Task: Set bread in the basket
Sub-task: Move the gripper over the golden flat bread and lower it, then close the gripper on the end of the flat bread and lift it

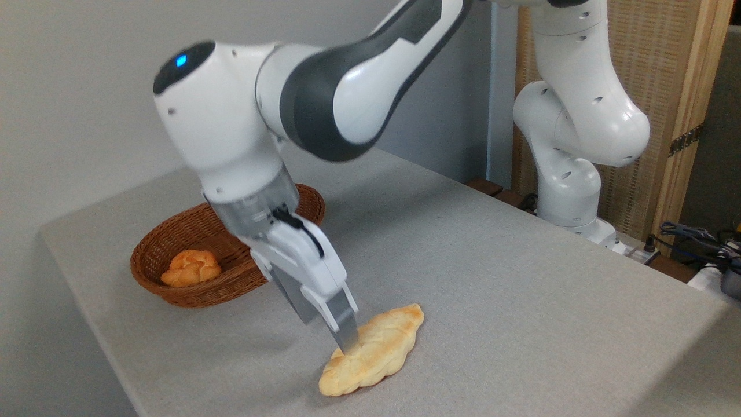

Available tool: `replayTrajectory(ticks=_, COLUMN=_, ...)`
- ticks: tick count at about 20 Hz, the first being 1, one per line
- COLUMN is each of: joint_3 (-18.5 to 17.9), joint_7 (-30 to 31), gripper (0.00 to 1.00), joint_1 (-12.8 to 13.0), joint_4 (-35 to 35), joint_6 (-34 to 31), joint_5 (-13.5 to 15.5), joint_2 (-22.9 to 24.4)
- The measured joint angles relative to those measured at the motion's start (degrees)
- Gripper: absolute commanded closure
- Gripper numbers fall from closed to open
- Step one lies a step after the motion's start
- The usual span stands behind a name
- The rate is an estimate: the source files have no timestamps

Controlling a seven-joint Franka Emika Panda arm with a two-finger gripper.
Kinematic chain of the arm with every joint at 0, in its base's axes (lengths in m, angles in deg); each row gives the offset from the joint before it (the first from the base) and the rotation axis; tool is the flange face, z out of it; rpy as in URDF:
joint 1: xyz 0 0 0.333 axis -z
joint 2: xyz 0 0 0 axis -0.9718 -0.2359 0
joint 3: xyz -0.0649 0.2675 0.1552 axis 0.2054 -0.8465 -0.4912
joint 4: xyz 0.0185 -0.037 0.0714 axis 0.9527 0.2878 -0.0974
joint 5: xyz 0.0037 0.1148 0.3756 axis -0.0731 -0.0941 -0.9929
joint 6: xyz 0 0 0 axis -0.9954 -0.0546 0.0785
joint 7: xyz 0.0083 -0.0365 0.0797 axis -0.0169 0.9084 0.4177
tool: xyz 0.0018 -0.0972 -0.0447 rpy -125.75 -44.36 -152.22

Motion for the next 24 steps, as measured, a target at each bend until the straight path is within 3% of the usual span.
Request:
replayTrajectory(ticks=4, joint_3=-0.6, joint_7=-1.7, gripper=0.00, joint_1=-1.0, joint_4=0.0, joint_6=0.3, joint_5=-2.4, joint_2=-1.9)
replayTrajectory(ticks=10, joint_3=-0.7, joint_7=-5.2, gripper=0.00, joint_1=-2.9, joint_4=-0.2, joint_6=0.3, joint_5=-2.6, joint_2=-2.0)
replayTrajectory(ticks=16, joint_3=-0.5, joint_7=-5.5, gripper=0.02, joint_1=-3.0, joint_4=-0.2, joint_6=0.3, joint_5=-2.6, joint_2=-3.3)
replayTrajectory(ticks=17, joint_3=-0.3, joint_7=-5.5, gripper=0.17, joint_1=-2.9, joint_4=-0.2, joint_6=0.3, joint_5=-2.6, joint_2=-3.8)
replayTrajectory(ticks=19, joint_3=0.1, joint_7=-5.5, gripper=0.65, joint_1=-2.9, joint_4=-0.2, joint_6=0.3, joint_5=-2.6, joint_2=-4.5)
replayTrajectory(ticks=20, joint_3=0.2, joint_7=-5.5, gripper=0.72, joint_1=-2.9, joint_4=-0.3, joint_6=0.4, joint_5=-2.3, joint_2=-4.7)
replayTrajectory(ticks=24, joint_3=0.2, joint_7=-6.0, gripper=0.76, joint_1=-2.9, joint_4=-0.3, joint_6=1.1, joint_5=0.5, joint_2=-4.7)
